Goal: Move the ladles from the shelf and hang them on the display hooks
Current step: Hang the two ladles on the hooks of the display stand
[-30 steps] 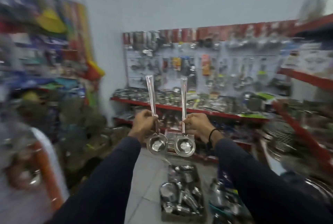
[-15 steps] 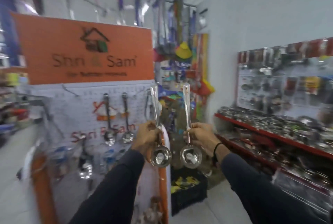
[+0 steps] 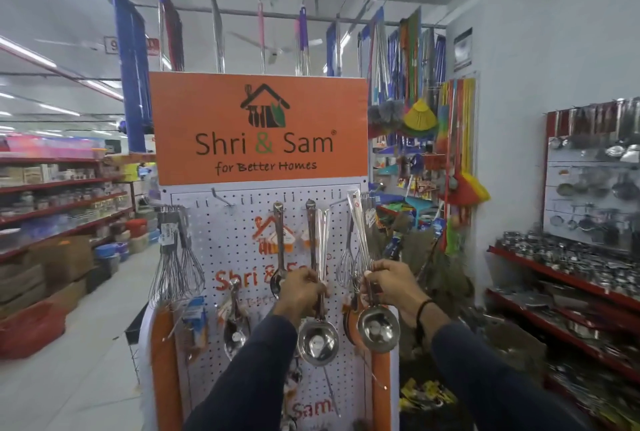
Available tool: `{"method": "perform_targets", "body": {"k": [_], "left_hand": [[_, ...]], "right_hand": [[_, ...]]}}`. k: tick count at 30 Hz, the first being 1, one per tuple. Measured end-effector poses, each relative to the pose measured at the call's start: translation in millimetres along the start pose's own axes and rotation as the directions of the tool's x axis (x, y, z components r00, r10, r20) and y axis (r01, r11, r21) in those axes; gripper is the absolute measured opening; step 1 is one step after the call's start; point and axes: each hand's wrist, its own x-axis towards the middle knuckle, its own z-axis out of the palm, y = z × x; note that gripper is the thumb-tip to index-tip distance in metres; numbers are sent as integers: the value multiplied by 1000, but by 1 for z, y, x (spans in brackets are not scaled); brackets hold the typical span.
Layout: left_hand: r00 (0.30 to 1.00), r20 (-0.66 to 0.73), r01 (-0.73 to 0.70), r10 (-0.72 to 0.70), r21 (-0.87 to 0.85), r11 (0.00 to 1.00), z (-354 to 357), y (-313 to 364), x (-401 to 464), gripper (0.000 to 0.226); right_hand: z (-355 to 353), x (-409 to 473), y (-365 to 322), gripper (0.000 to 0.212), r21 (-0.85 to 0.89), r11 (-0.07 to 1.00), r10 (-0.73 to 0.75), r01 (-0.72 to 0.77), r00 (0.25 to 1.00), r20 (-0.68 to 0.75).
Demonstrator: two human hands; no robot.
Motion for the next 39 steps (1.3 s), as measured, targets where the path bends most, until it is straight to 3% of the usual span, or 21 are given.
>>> {"method": "perform_targets", "body": {"k": [6, 16, 25, 39], "left_hand": [[1000, 24, 8, -7, -31, 999, -1, -13, 25, 17], [999, -7, -36, 36, -26, 999, -5, -18, 57, 3], [997, -36, -60, 62, 69, 996, 0, -26, 73, 21], [996, -90, -23, 25, 19, 1000, 4, -40, 131, 11]], "right_hand": [[4, 24, 10, 10, -3, 1000, 0, 0, 1000, -6], [8, 41, 16, 8, 13, 1000, -7, 7, 1000, -6], [20, 44, 20, 15, -5, 1000, 15, -14, 995, 95], [47, 91, 45, 8, -137, 991, 2, -3, 1000, -7]]}}
